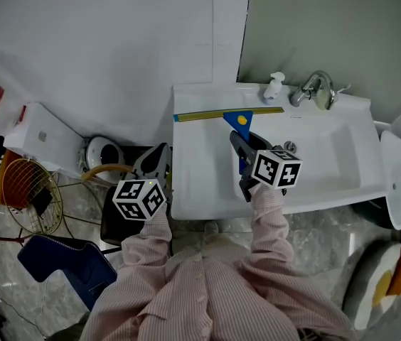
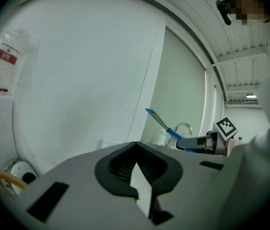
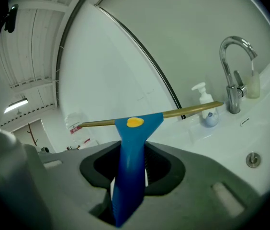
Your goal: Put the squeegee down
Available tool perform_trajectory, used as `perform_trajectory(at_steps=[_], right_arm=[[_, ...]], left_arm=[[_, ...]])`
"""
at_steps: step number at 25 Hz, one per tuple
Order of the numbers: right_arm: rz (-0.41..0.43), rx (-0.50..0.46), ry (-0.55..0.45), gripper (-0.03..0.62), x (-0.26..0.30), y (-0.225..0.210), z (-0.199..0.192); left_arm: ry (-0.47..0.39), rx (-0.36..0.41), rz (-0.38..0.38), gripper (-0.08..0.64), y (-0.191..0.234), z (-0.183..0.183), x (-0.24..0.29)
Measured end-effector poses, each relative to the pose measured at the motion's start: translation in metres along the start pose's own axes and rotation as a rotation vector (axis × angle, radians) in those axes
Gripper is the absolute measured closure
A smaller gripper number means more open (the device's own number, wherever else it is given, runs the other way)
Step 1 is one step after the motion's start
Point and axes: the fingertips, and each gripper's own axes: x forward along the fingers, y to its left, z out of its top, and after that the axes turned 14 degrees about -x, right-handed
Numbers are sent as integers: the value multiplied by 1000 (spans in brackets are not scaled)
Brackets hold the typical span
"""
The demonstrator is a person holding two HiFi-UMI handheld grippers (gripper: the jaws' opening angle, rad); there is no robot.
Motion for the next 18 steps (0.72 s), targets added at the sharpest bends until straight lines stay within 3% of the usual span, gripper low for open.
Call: perform_trajectory(at_steps=[10,18], right_arm=[[62,-10,127,468,62,-15,-30],[70,-25,240,468,110,-28,-62]], left_arm=[[65,-48,66,558,32,-19,26],[144,-90,71,558,59,-39,57]])
